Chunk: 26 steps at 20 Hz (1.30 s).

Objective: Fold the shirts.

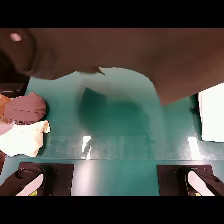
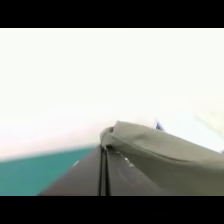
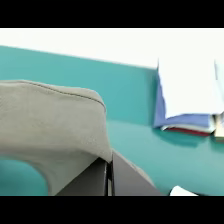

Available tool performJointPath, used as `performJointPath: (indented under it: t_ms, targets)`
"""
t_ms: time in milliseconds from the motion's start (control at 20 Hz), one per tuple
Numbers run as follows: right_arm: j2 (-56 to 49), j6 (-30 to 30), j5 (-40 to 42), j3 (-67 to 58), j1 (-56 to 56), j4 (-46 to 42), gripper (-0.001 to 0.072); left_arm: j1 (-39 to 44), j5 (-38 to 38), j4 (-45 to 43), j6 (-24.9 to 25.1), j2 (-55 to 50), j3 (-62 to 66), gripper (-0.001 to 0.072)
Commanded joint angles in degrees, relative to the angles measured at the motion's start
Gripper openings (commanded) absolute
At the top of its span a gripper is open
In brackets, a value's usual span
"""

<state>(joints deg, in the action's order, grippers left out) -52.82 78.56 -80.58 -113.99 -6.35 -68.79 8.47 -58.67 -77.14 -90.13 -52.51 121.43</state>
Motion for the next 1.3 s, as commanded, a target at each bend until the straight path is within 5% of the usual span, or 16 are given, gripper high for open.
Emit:
performJointPath:
  t_ms: [0, 500, 850, 1100, 1150, 1200, 1250]
  targets:
    - [-0.2, 1.4, -4.6, -6.4, 0.0, -3.6, 0.0013, 0.0, 3.6, 0.1, 0.1, 4.3, 1.4, 0.0024]
    - [-12.1, 7.6, -14.1, -0.3, 2.7, -4.7, 0.0012, -0.1, -5.5, -0.7, -0.3, -9.5, -16.3, 0.0025]
    - [-39.5, 7.5, -12.5, -0.3, 9.4, -4.7, 0.0013, -0.1, -1.6, -0.7, -2.0, -35.3, -24.0, 0.0026]
    - [-50.4, 7.3, -5.8, -0.3, 9.4, -4.0, 0.0015, -0.1, 5.2, -3.5, -1.8, -41.2, -23.9, 0.0029]
    - [-51.0, 7.3, -5.0, -0.3, 9.4, -3.1, 0.0019, -0.1, 5.2, -3.7, -1.3, -41.2, -23.9, 0.0179]
    - [-51.4, 7.0, -4.3, -0.3, 9.2, -1.1, 0.0164, -0.1, 4.9, -3.9, -1.4, -41.2, -23.6, 0.0476]
    - [-51.4, 6.8, -3.9, -0.3, 8.8, 1.3, 0.0357, -0.1, 3.7, -4.0, -1.4, -41.1, -23.0, 0.0546]
